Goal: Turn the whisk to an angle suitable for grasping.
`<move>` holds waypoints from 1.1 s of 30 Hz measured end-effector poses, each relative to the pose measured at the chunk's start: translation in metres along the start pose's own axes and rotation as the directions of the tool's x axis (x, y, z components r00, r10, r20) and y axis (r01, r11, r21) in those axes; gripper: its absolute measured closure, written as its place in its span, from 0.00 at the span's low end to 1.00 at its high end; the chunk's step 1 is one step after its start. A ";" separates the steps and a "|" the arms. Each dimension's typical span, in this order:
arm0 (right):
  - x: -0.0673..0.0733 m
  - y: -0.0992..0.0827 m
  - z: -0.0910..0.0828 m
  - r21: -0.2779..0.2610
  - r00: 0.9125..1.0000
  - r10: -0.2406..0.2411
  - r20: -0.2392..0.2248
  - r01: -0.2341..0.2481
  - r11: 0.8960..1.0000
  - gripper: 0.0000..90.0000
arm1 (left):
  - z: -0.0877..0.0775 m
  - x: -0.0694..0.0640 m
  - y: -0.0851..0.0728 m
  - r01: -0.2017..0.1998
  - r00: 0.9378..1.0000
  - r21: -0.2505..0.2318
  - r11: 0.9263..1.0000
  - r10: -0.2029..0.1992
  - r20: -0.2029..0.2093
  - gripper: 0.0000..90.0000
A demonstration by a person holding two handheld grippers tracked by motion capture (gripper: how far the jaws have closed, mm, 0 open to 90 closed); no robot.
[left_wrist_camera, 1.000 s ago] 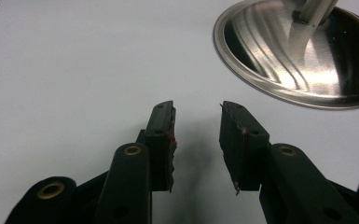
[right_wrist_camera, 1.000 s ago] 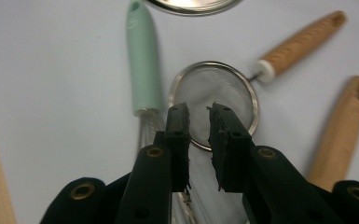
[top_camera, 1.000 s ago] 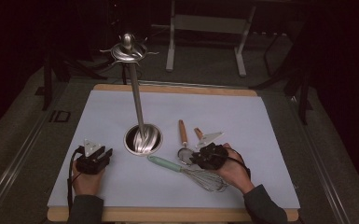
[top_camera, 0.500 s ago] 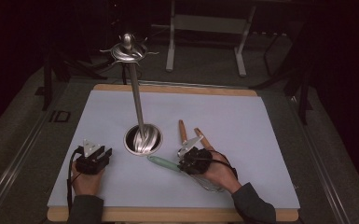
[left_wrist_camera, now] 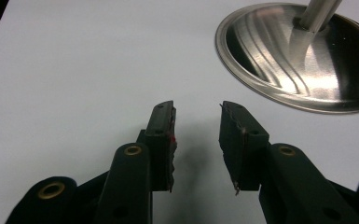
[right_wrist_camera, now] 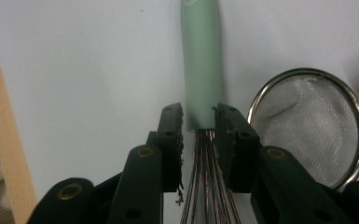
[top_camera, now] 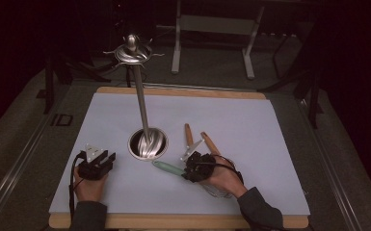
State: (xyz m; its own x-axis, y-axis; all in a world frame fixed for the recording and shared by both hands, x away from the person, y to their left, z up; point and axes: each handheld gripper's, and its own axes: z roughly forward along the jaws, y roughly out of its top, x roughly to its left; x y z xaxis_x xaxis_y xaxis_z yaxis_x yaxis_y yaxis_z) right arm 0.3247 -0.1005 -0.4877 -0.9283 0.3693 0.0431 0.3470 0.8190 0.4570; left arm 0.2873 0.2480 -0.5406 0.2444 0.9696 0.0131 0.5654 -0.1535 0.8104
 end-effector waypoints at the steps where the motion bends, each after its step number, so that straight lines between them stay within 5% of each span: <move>1: -0.001 0.001 0.000 0.005 1.000 0.008 -0.005 -0.008 1.000 0.79 | 0.000 0.000 0.000 -0.001 1.000 0.000 1.000 0.001 -0.001 0.73; 10: -0.016 0.013 0.007 0.088 0.992 0.089 -0.094 -0.081 0.993 0.79 | 0.000 0.000 0.000 0.000 1.000 0.000 1.000 0.000 0.000 0.73; 22: -0.007 0.033 0.028 0.215 0.994 0.053 -0.099 -0.031 0.976 0.75 | 0.000 0.000 0.000 0.002 1.000 -0.005 1.000 -0.002 0.002 0.73; 33: -0.003 0.030 0.027 0.177 0.992 0.081 -0.099 -0.062 0.982 0.77 | 0.000 0.000 0.000 0.000 1.000 -0.003 1.000 0.000 -0.002 0.73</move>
State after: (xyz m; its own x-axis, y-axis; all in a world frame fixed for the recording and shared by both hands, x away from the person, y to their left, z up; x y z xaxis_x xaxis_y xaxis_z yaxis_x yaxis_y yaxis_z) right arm 0.3415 -0.0656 -0.4979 -0.9059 0.3890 0.1674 0.4223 0.8591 0.2892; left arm 0.2870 0.2482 -0.5405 0.2426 0.9700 0.0140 0.5631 -0.1526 0.8122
